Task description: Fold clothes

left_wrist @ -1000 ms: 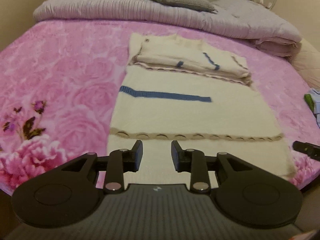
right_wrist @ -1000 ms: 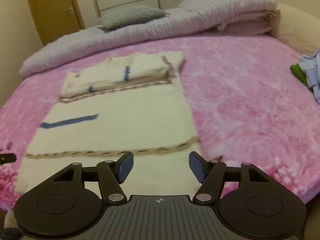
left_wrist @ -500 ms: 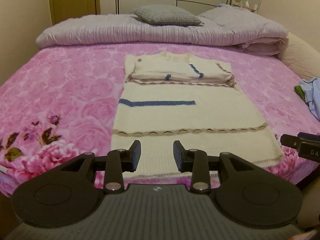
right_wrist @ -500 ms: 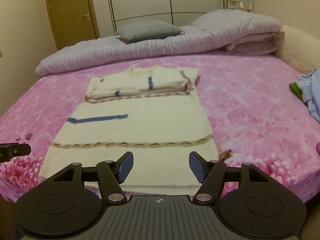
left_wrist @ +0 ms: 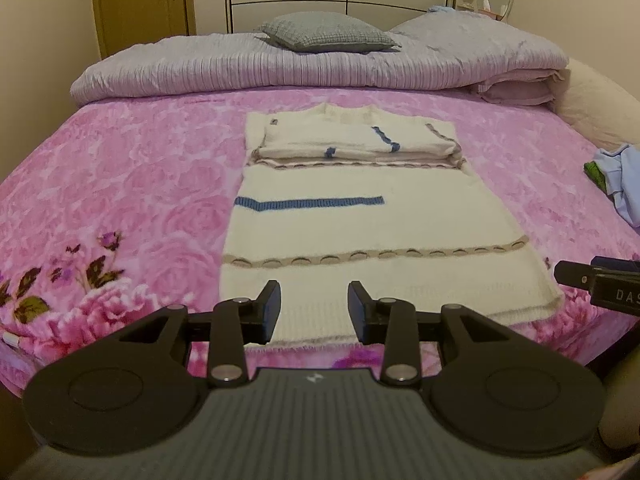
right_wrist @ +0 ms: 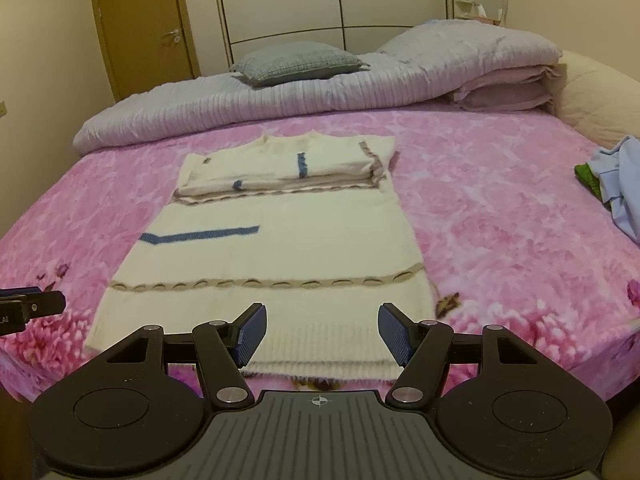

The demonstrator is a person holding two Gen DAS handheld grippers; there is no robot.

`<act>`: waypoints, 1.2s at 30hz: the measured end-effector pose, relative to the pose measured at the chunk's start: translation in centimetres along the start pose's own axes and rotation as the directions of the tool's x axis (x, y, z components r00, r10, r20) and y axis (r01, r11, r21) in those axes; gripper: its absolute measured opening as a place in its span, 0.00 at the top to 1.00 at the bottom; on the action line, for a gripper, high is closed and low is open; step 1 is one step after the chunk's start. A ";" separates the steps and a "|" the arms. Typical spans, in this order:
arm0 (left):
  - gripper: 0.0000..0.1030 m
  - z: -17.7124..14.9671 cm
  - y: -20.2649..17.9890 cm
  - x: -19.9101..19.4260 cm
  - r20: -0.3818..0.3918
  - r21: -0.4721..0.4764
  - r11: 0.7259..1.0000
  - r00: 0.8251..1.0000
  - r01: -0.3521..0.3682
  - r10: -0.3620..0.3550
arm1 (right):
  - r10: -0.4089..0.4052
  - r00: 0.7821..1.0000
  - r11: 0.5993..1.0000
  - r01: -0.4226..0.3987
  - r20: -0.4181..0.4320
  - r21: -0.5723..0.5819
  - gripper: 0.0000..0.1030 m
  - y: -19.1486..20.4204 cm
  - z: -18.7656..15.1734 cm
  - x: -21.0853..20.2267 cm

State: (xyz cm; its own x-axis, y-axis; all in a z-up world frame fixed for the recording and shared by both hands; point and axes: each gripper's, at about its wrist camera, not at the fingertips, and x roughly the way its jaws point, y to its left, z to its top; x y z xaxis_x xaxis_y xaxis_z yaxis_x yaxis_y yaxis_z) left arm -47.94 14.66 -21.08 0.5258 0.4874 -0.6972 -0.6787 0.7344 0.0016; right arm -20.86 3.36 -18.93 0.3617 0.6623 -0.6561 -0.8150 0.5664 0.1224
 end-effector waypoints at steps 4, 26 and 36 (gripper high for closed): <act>0.68 -0.7 0.1 1.0 -0.036 -0.003 1.000 0.999 -0.004 0.004 | 0.000 1.000 1.000 -0.001 -0.024 -0.005 0.36 0.2 -0.5 0.7; 0.68 -2.0 1.3 4.4 -0.126 -0.024 1.000 0.992 -0.007 0.004 | -0.027 0.992 0.998 0.021 -0.122 -0.052 0.36 1.4 -1.4 3.8; 0.68 -1.7 1.4 6.1 -0.158 -0.021 1.000 0.987 -0.013 0.010 | -0.025 0.988 0.999 0.018 -0.154 -0.050 0.36 1.6 -1.4 5.4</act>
State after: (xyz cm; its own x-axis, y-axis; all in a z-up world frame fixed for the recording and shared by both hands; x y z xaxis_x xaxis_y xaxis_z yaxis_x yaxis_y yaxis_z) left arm -46.57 17.85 -26.60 0.4316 0.4140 -0.8014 -0.6965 0.7175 -0.0044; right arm -20.78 7.18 -23.31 0.3082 0.5642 -0.7660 -0.8299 0.5531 0.0734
